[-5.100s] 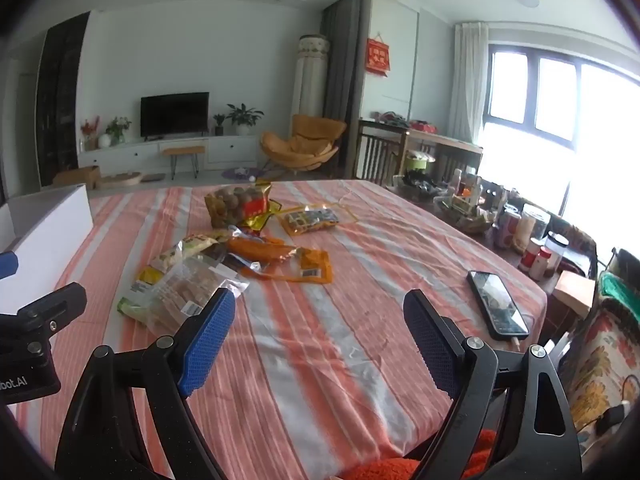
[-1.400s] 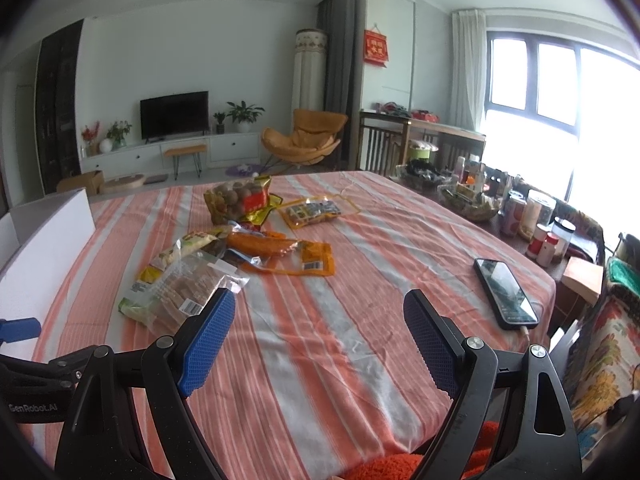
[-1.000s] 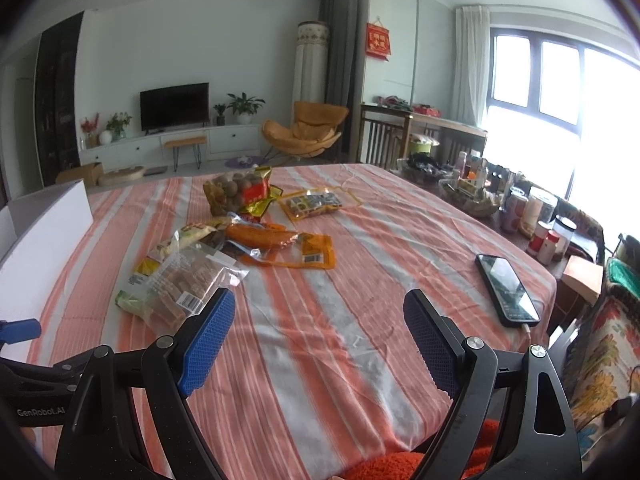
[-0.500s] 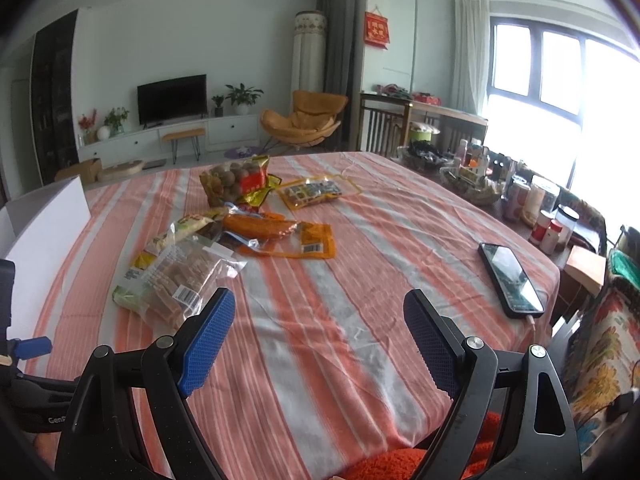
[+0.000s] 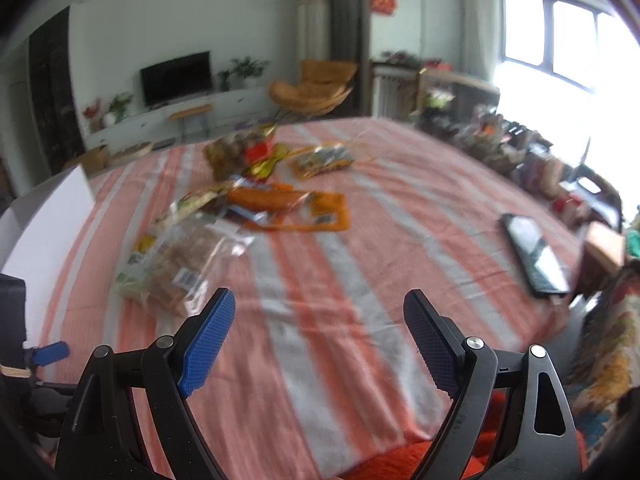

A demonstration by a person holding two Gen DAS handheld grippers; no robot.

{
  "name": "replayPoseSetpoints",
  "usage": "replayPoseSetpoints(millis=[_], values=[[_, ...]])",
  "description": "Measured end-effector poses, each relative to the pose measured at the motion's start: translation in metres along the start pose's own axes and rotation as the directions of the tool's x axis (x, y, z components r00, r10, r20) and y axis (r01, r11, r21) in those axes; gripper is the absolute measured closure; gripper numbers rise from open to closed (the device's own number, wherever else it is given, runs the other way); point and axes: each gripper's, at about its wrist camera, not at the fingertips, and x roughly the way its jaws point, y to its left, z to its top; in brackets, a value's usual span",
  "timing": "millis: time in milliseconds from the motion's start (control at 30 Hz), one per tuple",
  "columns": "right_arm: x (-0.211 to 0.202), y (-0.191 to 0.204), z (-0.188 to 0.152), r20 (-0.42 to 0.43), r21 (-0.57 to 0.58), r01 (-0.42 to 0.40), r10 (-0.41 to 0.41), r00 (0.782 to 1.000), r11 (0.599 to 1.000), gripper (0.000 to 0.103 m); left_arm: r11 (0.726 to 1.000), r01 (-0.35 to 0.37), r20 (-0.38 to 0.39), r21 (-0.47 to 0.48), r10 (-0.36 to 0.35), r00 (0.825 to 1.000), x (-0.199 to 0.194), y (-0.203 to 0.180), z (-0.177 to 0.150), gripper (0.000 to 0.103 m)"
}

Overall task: Organize snacks
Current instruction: 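Reach right tool to clear biscuit bag while left tool approaches green-and-white packet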

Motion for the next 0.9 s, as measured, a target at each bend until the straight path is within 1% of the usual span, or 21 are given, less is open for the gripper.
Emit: replayPoseSetpoints(millis=[33,67,100,133,200,267,300,333,367,400,433,467,500,533,600,667,700,733,800,867,900], values=[[0.011,0.001,0.005,-0.036,0.014,-0.089,0.09,0.995,0.996,0.015,1.0,0.0,0.007,0.0,0.0,1.0,0.0,0.0,-0.001,0.0],[0.018,0.003,0.008,-0.055,0.031,-0.145,0.147,0.988,0.989,0.015,1.0,0.0,0.01,0.001,0.0,1.0,0.0,0.0,-0.001,0.0],[0.031,0.006,0.012,-0.082,0.059,-0.213,0.217,0.973,0.975,0.015,1.0,0.0,0.015,0.003,0.0,1.0,0.0,0.0,-0.002,0.0],[0.045,0.012,0.017,-0.115,0.084,-0.254,0.263,0.958,0.963,0.015,1.0,0.0,0.019,0.004,0.0,1.0,0.0,0.0,-0.002,0.0],[0.07,0.026,0.023,-0.172,0.121,-0.302,0.32,0.932,0.946,0.015,1.0,0.002,0.027,0.01,-0.003,1.0,0.0,0.0,-0.002,0.0],[0.103,0.052,0.031,-0.254,0.149,-0.372,0.399,0.881,0.916,0.015,1.0,0.006,0.032,0.015,-0.007,0.999,-0.001,0.0,-0.003,0.0],[0.114,0.063,0.032,-0.279,0.15,-0.388,0.415,0.866,0.909,0.015,1.0,0.01,0.034,0.021,-0.01,0.999,-0.001,0.001,-0.003,0.0],[0.128,0.078,0.034,-0.322,0.133,-0.386,0.408,0.854,0.913,0.015,1.0,0.014,0.034,0.027,-0.015,0.999,-0.001,0.001,-0.003,0.0],[0.137,0.089,0.035,-0.351,0.111,-0.37,0.385,0.853,0.922,0.013,0.999,0.018,0.033,0.033,-0.019,0.999,-0.001,0.002,-0.003,0.0],[0.143,0.097,0.035,-0.368,0.09,-0.345,0.354,0.86,0.934,0.014,0.999,0.025,0.033,0.043,-0.026,0.999,-0.001,0.003,-0.004,0.0],[0.146,0.101,0.034,-0.373,0.081,-0.323,0.329,0.868,0.943,0.017,0.998,0.031,0.033,0.051,-0.032,0.999,-0.002,0.003,-0.004,0.0],[0.144,0.099,0.032,-0.366,0.099,-0.318,0.332,0.87,0.943,0.019,0.998,0.036,0.035,0.058,-0.038,0.999,-0.002,0.004,-0.004,0.0],[0.14,0.095,0.029,-0.363,0.122,-0.324,0.346,0.865,0.938,0.033,0.997,0.04,0.039,0.064,-0.042,0.998,-0.003,0.005,-0.005,0.0],[0.136,0.09,0.027,-0.369,0.12,-0.318,0.34,0.865,0.94,0.043,0.997,0.041,0.041,0.065,-0.044,0.998,-0.003,0.005,-0.005,0.0],[0.122,0.077,0.021,-0.374,0.1,-0.308,0.323,0.87,0.946,0.048,0.997,0.038,0.041,0.06,-0.04,0.998,-0.002,0.005,-0.005,0.0],[0.106,0.059,0.014,-0.366,0.063,-0.261,0.265,0.892,0.963,0.048,0.998,0.032,0.042,0.05,-0.034,0.999,-0.002,0.005,-0.003,0.0],[0.097,0.05,0.008,-0.338,0.041,-0.233,0.233,0.912,0.972,0.048,0.999,0.028,0.043,0.045,-0.03,0.999,-0.001,0.004,-0.002,0.0],[0.094,0.042,0.002,-0.312,0.024,-0.212,0.209,0.927,0.977,0.048,0.999,0.026,0.044,0.042,-0.028,0.999,0.0,0.004,-0.002,0.0],[0.084,0.036,-0.004,-0.264,0.011,-0.177,0.174,0.949,0.984,0.044,0.999,0.022,0.045,0.037,-0.024,0.999,-0.001,0.002,-0.003,0.0],[0.077,0.034,-0.003,-0.239,0.015,-0.152,0.151,0.959,0.988,0.036,0.999,0.021,0.047,0.036,-0.022,0.999,-0.002,0.002,-0.003,0.0],[0.075,0.035,-0.001,-0.23,0.007,-0.142,0.14,0.963,0.99,0.027,0.999,0.021,0.049,0.036,-0.023,0.999,-0.001,0.002,-0.003,0.0]])
